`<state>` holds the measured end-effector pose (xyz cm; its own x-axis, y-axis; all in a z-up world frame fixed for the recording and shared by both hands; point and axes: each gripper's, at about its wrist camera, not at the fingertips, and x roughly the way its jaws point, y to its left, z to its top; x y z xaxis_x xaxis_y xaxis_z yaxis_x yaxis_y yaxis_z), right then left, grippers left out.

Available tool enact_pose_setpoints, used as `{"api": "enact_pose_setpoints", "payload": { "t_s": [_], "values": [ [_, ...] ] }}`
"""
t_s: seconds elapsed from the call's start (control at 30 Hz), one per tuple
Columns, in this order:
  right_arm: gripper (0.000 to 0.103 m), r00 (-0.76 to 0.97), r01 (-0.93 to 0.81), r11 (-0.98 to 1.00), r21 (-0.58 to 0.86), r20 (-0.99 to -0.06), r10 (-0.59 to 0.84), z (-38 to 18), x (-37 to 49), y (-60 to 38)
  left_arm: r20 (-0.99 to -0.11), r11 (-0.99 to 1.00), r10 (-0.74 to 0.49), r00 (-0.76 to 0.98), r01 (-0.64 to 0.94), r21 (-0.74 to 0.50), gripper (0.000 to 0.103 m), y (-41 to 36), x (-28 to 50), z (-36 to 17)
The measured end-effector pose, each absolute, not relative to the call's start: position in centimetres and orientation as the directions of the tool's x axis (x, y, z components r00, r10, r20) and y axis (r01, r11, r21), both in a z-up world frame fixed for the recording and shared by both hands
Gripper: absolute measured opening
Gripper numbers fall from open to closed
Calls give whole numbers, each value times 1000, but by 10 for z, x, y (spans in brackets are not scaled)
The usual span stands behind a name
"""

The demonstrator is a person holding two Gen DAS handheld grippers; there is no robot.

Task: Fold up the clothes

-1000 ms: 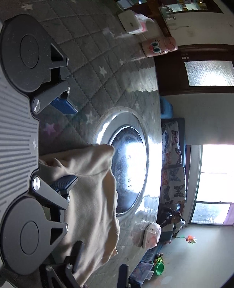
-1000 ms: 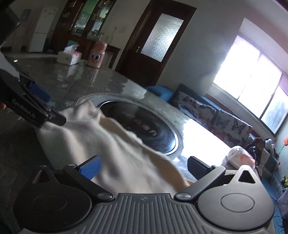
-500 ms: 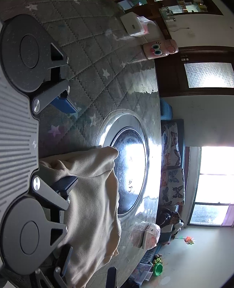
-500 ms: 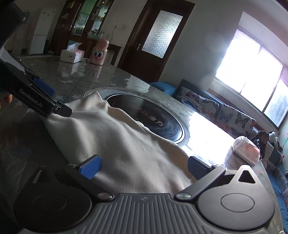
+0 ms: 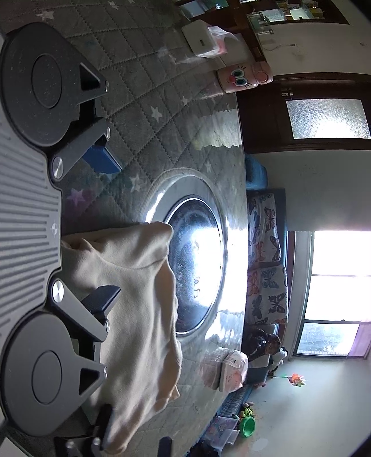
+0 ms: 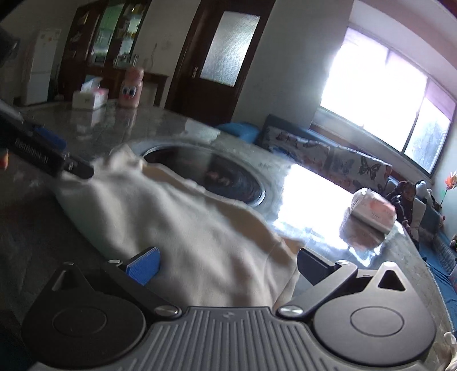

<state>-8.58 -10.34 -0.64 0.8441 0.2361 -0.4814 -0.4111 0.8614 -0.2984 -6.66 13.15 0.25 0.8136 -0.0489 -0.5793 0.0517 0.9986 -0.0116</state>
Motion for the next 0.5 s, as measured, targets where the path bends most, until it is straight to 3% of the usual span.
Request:
{"api": "enact_pose_setpoints", "payload": {
  "t_s": [0.23, 0.5],
  "values": [
    [103, 843, -368, 885, -286, -505, 187, -17, -67, -104, -592, 997, -70, 803, 74, -17, 89, 122, -60, 0],
    [103, 866, -324, 907, -268, -471, 170, -7, -80, -125, -596, 996, -75, 799, 84, -12, 91, 115, -60, -1]
  ]
}}
